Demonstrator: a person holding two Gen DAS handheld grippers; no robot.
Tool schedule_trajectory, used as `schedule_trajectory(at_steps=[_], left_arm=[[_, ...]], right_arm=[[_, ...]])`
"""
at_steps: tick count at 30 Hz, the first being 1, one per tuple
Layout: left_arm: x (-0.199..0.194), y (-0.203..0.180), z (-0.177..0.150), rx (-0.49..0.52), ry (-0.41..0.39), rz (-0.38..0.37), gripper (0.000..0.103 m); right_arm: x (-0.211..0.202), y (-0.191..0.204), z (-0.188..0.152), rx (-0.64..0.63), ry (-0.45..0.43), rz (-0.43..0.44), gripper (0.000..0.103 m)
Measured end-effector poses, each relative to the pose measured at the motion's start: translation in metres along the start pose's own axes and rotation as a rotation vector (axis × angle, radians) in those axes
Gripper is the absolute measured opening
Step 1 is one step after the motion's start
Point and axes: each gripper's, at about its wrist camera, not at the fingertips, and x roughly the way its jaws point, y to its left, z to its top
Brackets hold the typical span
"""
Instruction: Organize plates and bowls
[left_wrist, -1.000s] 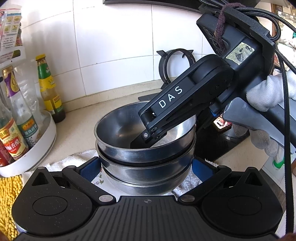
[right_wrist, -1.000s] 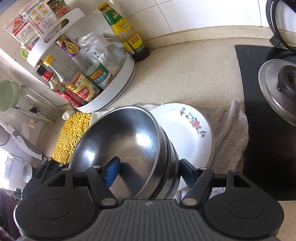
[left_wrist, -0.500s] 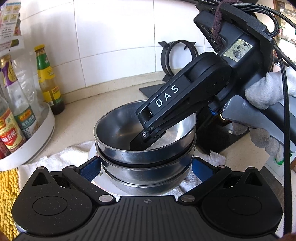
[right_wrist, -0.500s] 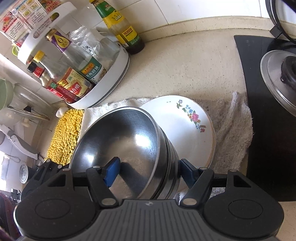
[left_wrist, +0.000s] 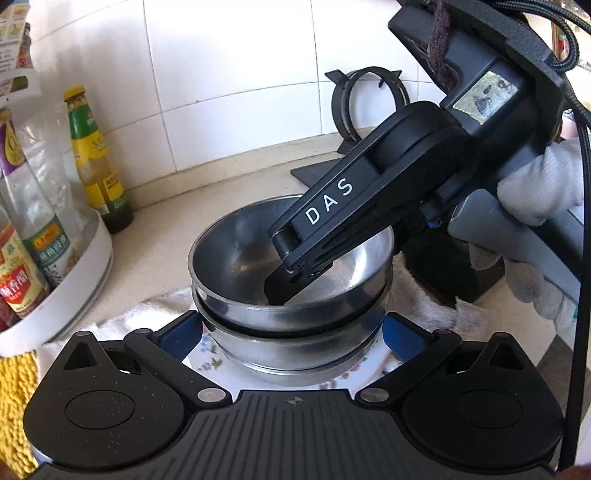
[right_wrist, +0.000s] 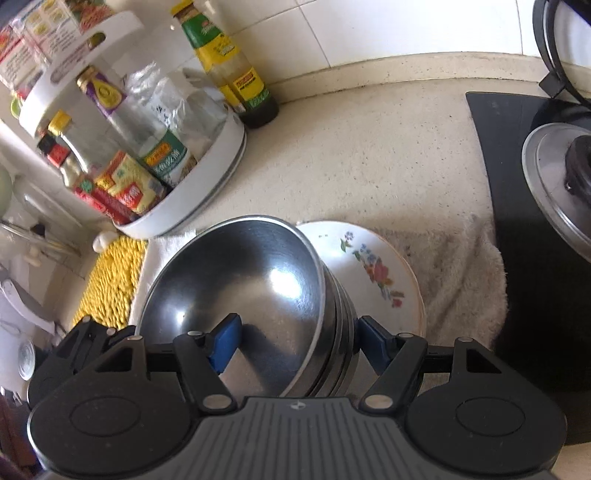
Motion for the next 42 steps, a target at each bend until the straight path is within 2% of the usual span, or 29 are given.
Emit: schedule_trajectory(at_steps=[4,10,16,27,36,42], left_arm=[[-0.002,0.007,0.000,-0.006,0.006,-0.023,0.102],[-0.007,0.008,0.000,-0.010,0.014,-0.012,0.102],[-0.015,0.016,-0.007,-0.083,0.048,0.007,0.103],[-0.040,0.016,-0.005,-0.183,0.013,0.058,0.103],[-0.063,0.018,-0.004,-0.186,-0.046,0.110,0.103],[-0.081,0.026,-0.010,-0.228,-0.057,0.087,0.103]], right_arm=[[-0.005,-0.001,-0.002,0.007,0.008,0.007,0.084],[-0.017,-0.002,-0.004,0.010,-0.016,0.008,0.084],[-0.043,-0.001,-0.017,-0.008,-0.065,0.010,0.084],[-0.083,0.017,-0.044,-0.066,-0.173,0.002,0.084],[-0.113,0.039,-0.087,-0.078,-0.275,-0.091,0.089],[-0.118,0.049,-0.115,-0.033,-0.289,-0.105,0.089]])
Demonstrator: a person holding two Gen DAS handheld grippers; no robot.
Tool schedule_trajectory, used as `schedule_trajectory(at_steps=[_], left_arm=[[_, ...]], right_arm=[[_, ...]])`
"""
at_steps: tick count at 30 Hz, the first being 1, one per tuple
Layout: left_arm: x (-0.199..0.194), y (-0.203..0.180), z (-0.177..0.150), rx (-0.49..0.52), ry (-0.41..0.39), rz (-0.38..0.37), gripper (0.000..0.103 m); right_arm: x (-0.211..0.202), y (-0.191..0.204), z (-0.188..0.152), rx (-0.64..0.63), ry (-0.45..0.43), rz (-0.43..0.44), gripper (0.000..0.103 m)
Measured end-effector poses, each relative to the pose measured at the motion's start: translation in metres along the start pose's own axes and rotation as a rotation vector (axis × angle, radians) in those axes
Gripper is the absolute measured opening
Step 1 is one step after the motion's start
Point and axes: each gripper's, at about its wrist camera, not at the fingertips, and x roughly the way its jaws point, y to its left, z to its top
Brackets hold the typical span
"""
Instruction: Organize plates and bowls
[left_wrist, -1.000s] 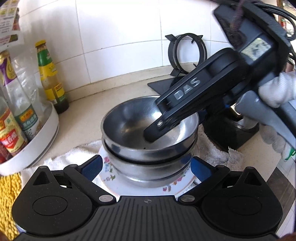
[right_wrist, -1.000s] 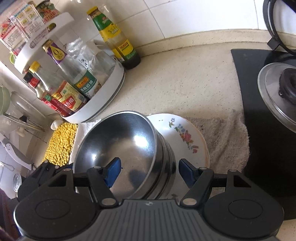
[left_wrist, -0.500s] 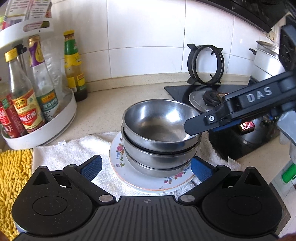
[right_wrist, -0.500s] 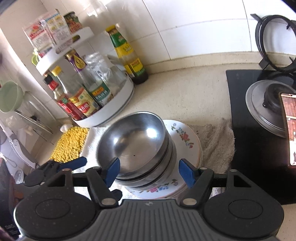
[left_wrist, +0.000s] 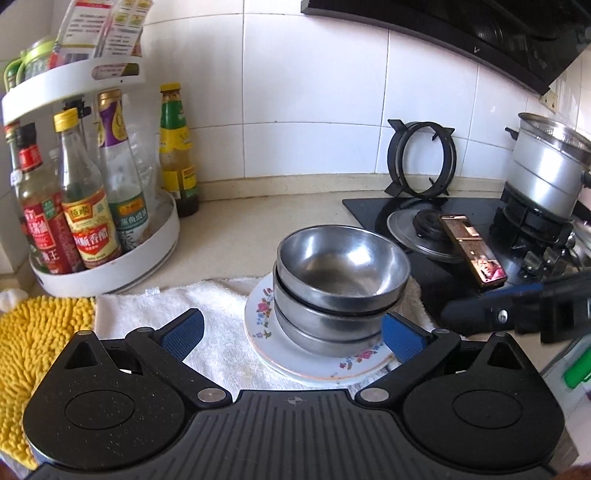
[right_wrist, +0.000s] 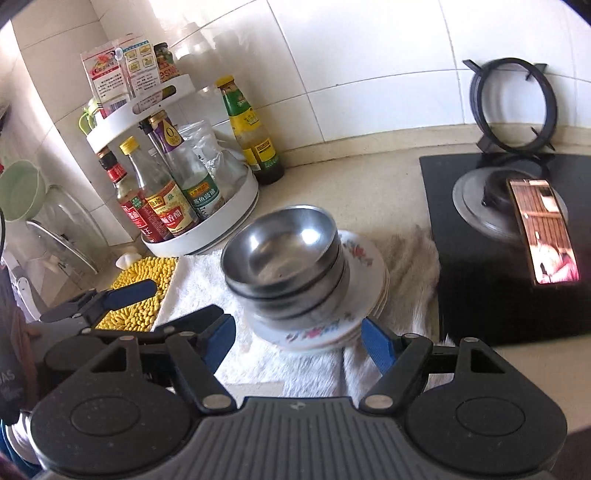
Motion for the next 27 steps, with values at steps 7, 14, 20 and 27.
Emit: schedule_trajectory(at_steps=[7,14,20,27], left_arm=[[-0.019,0.005,-0.008,0.001,-0.013,0.008,0.103],[-0.029,0.014,-0.016,-0.014,-0.018,0.013,0.103],[-0.031,0.017,-0.022,-0.013,-0.007,0.027,0.103],[-0.035,0.018,-0.026,-0.026,0.001,0.009,0.103]], right_arm=[[-0.010,0.013,-0.021,0.021,-0.020,-0.058,0.089],[-0.012,0.021,-0.035,0.031,-0.021,-0.100,0.089],[-0.013,0.027,-0.040,0.035,-0.039,-0.145,0.089],[-0.010,0.027,-0.046,0.064,-0.035,-0.158,0.089]])
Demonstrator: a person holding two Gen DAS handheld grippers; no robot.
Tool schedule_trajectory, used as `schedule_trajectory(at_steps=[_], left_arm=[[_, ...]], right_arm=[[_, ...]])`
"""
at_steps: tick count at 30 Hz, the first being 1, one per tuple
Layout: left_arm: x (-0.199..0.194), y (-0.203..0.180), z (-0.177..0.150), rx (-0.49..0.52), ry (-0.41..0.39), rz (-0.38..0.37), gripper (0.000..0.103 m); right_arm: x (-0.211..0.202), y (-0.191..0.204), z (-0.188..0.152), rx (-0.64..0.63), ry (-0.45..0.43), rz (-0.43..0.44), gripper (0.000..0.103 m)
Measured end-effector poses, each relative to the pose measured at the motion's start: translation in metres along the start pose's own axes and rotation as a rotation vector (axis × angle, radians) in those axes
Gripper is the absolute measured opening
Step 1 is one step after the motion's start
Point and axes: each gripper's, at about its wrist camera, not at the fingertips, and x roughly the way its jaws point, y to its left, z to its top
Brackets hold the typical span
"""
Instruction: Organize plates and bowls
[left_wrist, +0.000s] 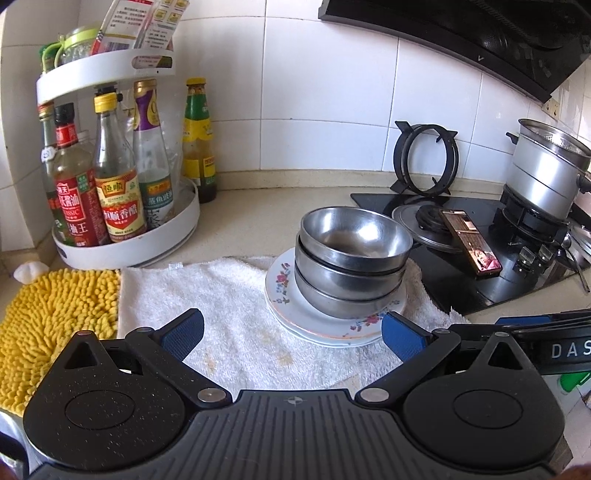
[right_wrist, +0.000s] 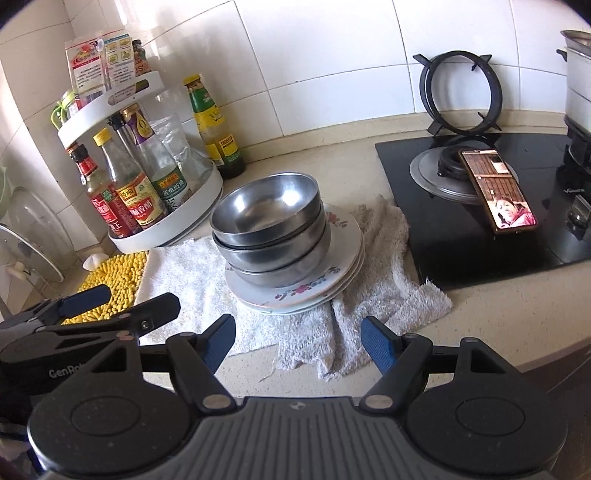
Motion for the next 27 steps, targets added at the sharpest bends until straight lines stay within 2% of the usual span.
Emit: schedule_trajectory(at_steps=[20,27], left_arm=[[-0.007,-0.002,-0.007,-0.026,0.040,0.035,0.103],[-0.012,-0.007,-0.011,0.024,0.013,0.059,0.103]], right_arm=[[-0.001,0.004,-0.012,0.018,0.013,-0.008,0.089],[-0.004,0.002,-0.018,0.027,0.018,-0.013,0.089]])
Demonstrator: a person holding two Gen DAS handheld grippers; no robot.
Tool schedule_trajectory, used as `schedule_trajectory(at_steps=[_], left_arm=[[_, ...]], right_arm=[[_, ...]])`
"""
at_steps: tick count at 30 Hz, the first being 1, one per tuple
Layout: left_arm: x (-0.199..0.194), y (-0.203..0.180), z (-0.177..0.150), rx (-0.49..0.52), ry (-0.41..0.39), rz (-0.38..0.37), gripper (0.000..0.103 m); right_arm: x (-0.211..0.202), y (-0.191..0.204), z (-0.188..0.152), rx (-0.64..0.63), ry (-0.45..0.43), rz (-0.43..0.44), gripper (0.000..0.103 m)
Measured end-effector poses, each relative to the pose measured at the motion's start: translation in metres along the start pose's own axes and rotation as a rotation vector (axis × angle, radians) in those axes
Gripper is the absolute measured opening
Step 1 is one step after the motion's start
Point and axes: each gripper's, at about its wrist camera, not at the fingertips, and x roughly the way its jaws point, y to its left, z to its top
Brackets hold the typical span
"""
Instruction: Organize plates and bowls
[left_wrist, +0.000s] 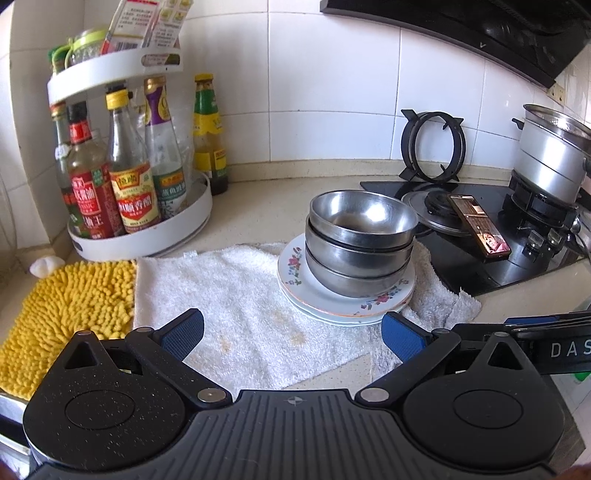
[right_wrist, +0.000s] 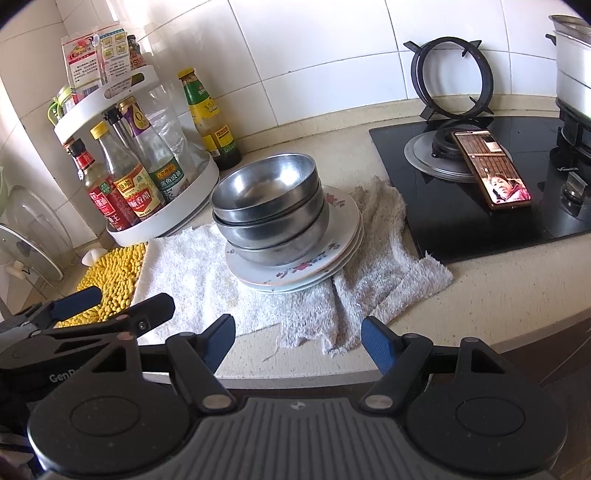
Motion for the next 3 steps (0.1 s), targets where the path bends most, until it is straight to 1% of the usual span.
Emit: schedule_trajectory(at_steps=[3], left_arm=[[-0.0004,-0.0008,-0.0010,0.003,0.006,-0.004,0.103]], right_arm=[[-0.0017,-0.0009,-0.0018,0.002,0.001,-0.003,0.089]])
